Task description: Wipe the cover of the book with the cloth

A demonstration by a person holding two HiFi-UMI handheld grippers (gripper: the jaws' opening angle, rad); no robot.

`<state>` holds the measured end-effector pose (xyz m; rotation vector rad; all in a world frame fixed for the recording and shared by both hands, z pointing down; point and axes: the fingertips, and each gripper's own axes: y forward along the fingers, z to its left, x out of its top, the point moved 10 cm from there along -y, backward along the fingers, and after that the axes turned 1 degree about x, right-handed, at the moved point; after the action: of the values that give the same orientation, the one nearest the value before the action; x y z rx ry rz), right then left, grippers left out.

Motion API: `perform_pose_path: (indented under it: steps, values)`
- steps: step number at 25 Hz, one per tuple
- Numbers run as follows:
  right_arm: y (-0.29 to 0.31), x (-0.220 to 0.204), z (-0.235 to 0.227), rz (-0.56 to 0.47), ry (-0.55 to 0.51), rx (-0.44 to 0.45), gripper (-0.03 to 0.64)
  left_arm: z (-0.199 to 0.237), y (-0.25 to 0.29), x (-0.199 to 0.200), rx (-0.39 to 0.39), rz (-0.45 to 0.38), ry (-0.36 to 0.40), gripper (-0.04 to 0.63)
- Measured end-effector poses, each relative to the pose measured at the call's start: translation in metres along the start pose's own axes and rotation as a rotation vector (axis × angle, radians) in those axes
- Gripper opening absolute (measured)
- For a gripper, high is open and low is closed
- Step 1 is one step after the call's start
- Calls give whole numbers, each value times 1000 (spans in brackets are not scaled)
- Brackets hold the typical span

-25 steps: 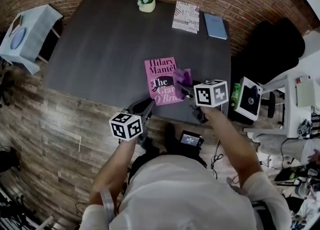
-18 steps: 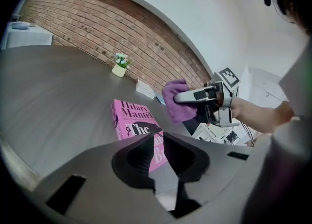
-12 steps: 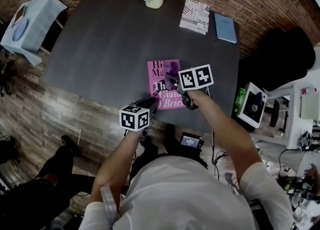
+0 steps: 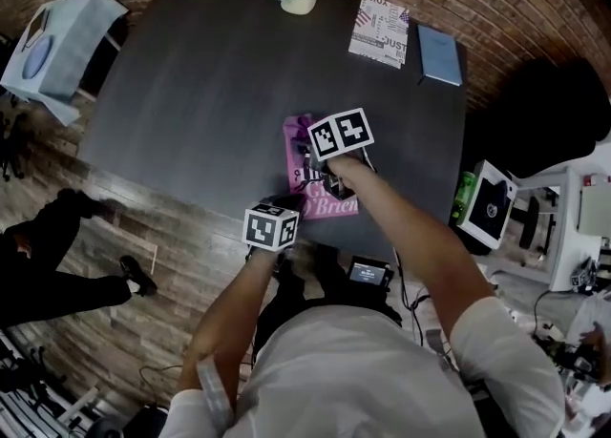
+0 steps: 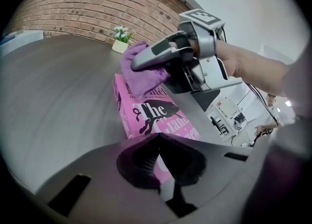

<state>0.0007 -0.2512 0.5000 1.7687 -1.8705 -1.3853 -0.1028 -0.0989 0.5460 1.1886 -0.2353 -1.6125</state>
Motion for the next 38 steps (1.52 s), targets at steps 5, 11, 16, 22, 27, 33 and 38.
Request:
perform_pose_path:
  steps: [5, 11, 16, 22, 27, 33, 38]
  values:
    - [27, 7, 5, 22, 54, 56, 104, -4, 2, 4, 15, 54, 94, 8]
    - [37, 1, -12, 69, 48, 3, 104, -10, 5, 4, 43, 65, 160, 8]
    - [31, 0, -16, 76, 35, -22, 104, -9, 5, 2, 42, 55, 132, 8]
    - [16, -2, -31, 53, 43, -63, 104, -13, 6, 2, 69, 51, 139, 8]
    - [2, -6, -47, 30, 75, -85, 104, -13, 6, 1, 76, 45, 139, 8]
    - [-10, -12, -58, 17, 95, -108, 104, -13, 5, 2, 82, 47, 143, 8]
    - [-24, -18, -69, 8, 105, -139, 106, -13, 6, 2, 84, 47, 138, 8]
